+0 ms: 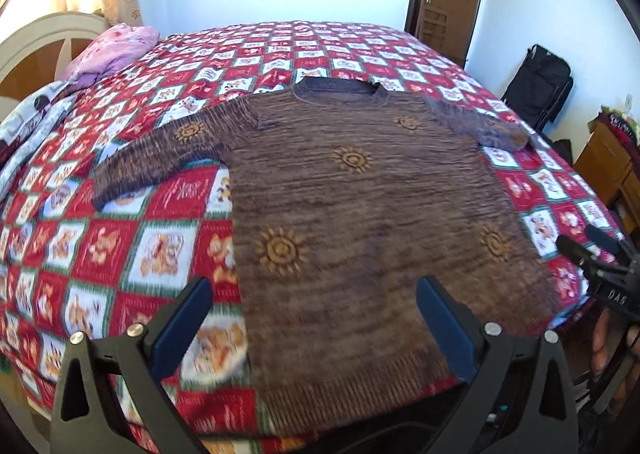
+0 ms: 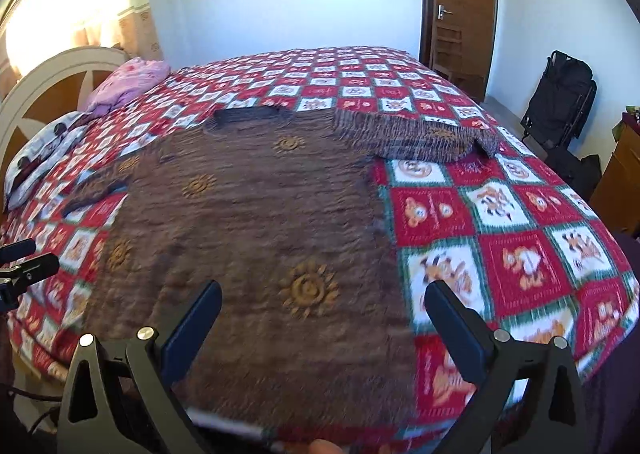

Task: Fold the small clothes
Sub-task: 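Grasp the sweater sleeve cuff with the right gripper and lift it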

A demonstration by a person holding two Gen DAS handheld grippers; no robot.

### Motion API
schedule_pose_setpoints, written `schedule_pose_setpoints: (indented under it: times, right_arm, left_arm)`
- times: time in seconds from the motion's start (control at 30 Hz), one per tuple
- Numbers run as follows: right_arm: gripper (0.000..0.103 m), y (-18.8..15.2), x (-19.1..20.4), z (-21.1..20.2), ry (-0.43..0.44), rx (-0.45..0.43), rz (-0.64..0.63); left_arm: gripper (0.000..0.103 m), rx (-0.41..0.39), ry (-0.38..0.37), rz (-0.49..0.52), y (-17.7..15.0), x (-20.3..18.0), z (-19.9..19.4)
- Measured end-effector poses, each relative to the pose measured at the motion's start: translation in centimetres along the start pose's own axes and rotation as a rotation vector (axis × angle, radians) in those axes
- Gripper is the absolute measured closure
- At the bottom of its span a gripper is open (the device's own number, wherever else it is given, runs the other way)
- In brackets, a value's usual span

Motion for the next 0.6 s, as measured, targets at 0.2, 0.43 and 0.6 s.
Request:
schedule_pose_setpoints:
  times: [0.2, 0.43, 0.6]
  right_arm:
    - [0.001, 2.2, -2.6, 4.9, -0.007, 0.023, 0.041]
    - [0.001, 6.9, -8.1, 10.3, -0.034, 0.049, 0.174]
    - [0.004, 10.6, -14.1, 15.2, -0.073, 0.086, 0.349]
  left_arm:
    - [0.000, -0.017, 0.024, 0.044, 3.5, 1.6, 2.7]
    - [0.000, -0.069, 0.114, 0.097, 8.3, 4.6, 6.8]
    - [0.000, -0.081, 0.151, 0.100, 11.1, 6.7, 9.9]
Point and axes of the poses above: each gripper's, at about its wrist camera, not at the fingertips, and z roughly the way its jaws point, x to its left, y to its top, the point moved 10 cm from there along z, roughly the way its jaws point, and after that the axes turned 15 degrees about -y, right-handed, at the moved point
